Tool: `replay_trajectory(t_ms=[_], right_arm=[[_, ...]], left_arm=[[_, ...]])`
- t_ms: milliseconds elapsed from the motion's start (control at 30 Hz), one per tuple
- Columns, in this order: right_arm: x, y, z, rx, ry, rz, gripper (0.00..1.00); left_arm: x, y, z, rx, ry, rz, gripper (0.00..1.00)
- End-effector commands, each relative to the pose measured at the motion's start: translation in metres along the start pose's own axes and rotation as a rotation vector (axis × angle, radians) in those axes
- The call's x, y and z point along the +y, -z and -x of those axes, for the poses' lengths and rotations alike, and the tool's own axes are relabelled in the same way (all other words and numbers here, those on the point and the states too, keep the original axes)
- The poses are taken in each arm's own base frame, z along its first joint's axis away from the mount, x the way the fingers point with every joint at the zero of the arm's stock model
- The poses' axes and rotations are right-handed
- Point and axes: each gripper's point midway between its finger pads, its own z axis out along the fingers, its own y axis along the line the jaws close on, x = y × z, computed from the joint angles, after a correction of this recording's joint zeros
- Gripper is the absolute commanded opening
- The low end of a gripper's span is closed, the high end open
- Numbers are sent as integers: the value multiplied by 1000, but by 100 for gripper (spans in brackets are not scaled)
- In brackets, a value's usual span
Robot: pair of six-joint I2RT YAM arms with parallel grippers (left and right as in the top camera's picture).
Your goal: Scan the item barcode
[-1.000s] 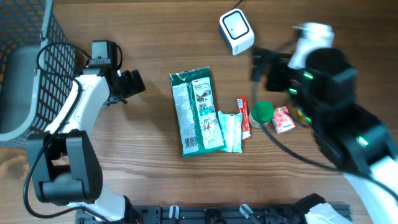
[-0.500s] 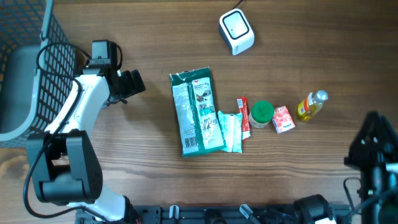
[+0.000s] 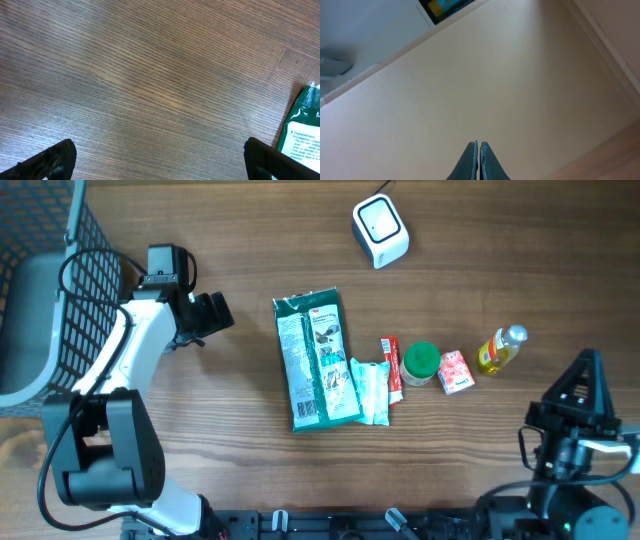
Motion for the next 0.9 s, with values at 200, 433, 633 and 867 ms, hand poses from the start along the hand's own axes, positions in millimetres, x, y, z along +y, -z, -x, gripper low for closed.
replay_trajectory(t_ms=[200,433,633,867], right_arm=[[-26,10,-46,-12,65,51,4],[-71,16,-106,156,104,-75,4],[-96,32,-154,374,119,-153,100],[-96,33,-154,377,120,-154,100]], left_arm=[[1,3,4,-13,2,3,100],[1,3,4,-13,2,3,100],[1,3,4,-13,2,3,100],[1,3,4,-13,2,3,100]])
